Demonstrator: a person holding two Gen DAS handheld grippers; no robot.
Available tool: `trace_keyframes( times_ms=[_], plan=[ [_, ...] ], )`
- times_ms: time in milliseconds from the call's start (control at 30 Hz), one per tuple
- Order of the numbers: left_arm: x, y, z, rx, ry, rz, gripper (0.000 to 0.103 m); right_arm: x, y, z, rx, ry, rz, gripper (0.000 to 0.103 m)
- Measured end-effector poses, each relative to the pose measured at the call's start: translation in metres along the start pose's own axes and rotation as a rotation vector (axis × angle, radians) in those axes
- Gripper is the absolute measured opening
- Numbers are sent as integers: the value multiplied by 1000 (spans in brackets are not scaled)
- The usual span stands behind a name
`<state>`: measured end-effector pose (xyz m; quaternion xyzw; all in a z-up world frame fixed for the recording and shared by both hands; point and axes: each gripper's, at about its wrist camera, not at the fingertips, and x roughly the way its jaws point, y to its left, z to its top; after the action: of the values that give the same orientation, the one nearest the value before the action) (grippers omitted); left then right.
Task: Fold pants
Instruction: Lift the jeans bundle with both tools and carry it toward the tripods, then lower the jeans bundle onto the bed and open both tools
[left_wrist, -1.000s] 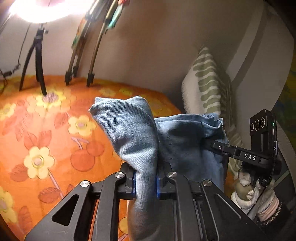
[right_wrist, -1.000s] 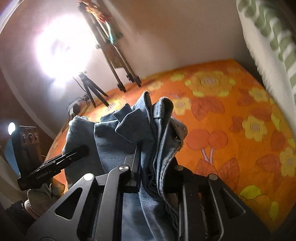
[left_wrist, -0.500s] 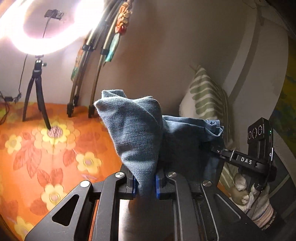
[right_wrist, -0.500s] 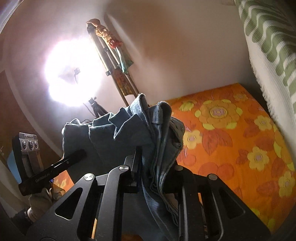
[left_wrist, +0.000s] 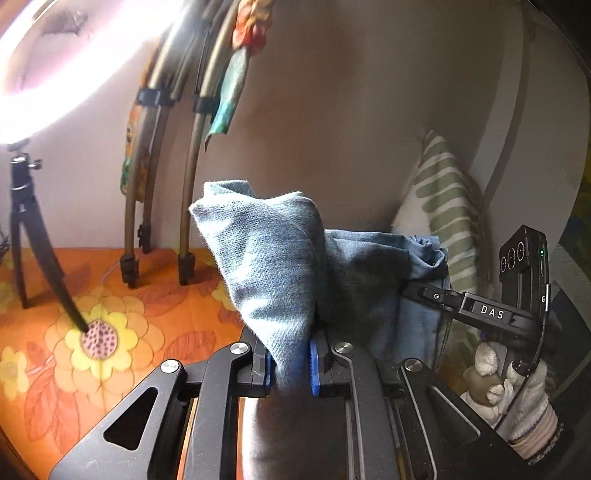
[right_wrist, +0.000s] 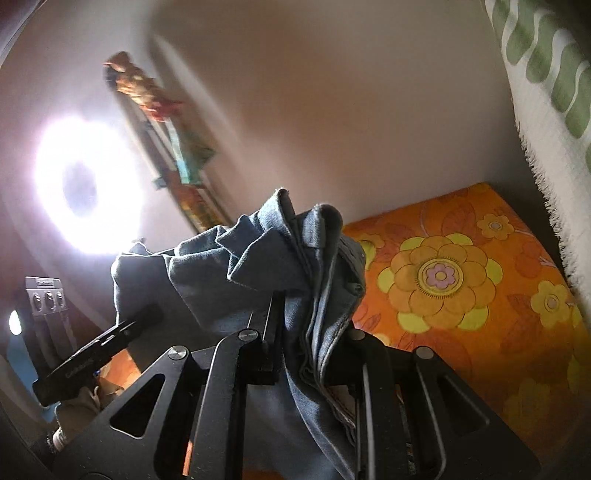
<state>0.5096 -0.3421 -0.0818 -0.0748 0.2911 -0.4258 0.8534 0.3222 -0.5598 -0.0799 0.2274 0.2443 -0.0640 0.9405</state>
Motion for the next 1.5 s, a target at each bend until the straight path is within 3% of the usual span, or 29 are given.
trace_keyframes(
  times_ms=[300, 567, 633, 667, 767, 1100, 1367, 1500],
  plan=[
    [65, 10, 17, 42, 23, 32, 12, 52, -38, 22, 12, 15, -54, 16],
    [110, -2, 29, 147, 33, 104, 13, 83, -66, 43, 4, 6, -119, 16],
    [117, -2, 29, 160, 53, 134, 17, 94, -69, 43, -12, 29, -145, 20],
    [118, -2, 28, 162, 57, 147, 18, 97, -71, 42, -16, 38, -165, 28],
    [116, 3, 28, 152, 71, 181, 22, 96, -75, 45, -9, 14, -230, 38],
    [81, -3, 34, 173, 55, 179, 23, 67, -69, 40, 1, -16, -245, 42],
    [35, -23, 31, 151, 54, 158, 24, 30, -36, 26, -47, -5, -250, 43],
    [4, -35, 28, 152, 40, 149, 33, 7, -22, 11, -49, -7, -244, 43]
  ],
)
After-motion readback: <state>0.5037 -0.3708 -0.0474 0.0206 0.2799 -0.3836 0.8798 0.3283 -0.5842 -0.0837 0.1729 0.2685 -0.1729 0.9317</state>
